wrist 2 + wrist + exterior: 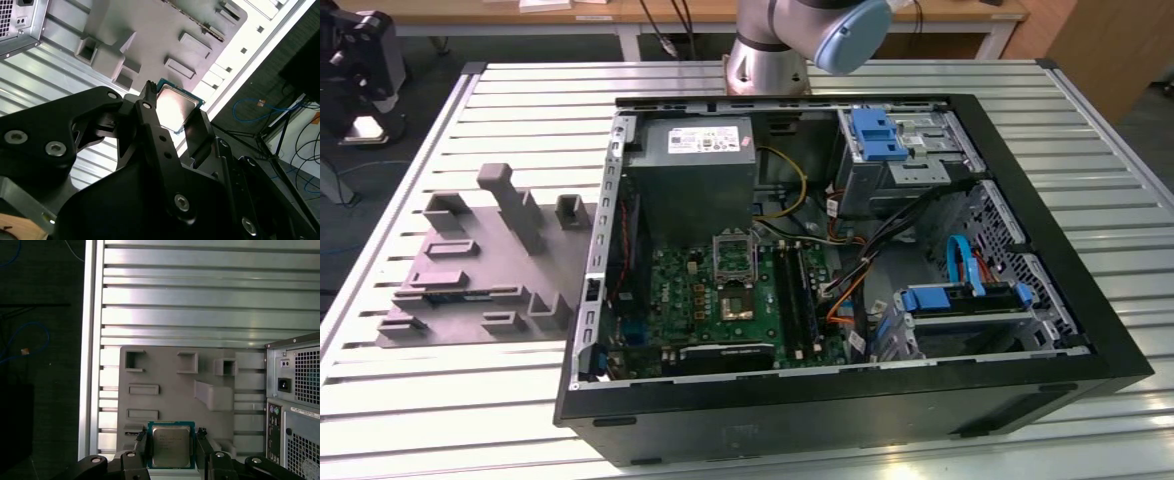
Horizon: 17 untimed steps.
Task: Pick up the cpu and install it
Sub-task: 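Pick up the cpu and move it towards the insertion slot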
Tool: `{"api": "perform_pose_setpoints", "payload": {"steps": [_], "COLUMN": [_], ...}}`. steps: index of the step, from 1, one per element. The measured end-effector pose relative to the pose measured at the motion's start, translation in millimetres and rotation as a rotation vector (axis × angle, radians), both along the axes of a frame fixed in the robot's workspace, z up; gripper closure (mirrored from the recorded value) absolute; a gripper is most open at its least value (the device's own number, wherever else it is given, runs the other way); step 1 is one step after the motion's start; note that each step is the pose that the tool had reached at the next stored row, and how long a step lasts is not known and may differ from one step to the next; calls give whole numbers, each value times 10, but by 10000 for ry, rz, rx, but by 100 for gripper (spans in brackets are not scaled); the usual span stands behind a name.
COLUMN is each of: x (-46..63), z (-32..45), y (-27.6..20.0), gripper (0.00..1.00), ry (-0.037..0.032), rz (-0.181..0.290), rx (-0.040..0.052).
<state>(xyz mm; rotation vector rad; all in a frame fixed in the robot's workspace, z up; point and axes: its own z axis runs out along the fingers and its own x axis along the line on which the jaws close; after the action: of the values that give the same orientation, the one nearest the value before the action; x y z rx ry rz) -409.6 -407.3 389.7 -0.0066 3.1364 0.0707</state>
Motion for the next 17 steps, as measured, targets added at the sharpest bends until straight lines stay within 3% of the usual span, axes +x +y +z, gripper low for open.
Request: {"api": "perform_pose_setpoints", "payload": {"steps": [17], "x": [38], "z": [0], "y": [0], "gripper": [53], "ry": [0], "rz": [0], "rx": [0]}}
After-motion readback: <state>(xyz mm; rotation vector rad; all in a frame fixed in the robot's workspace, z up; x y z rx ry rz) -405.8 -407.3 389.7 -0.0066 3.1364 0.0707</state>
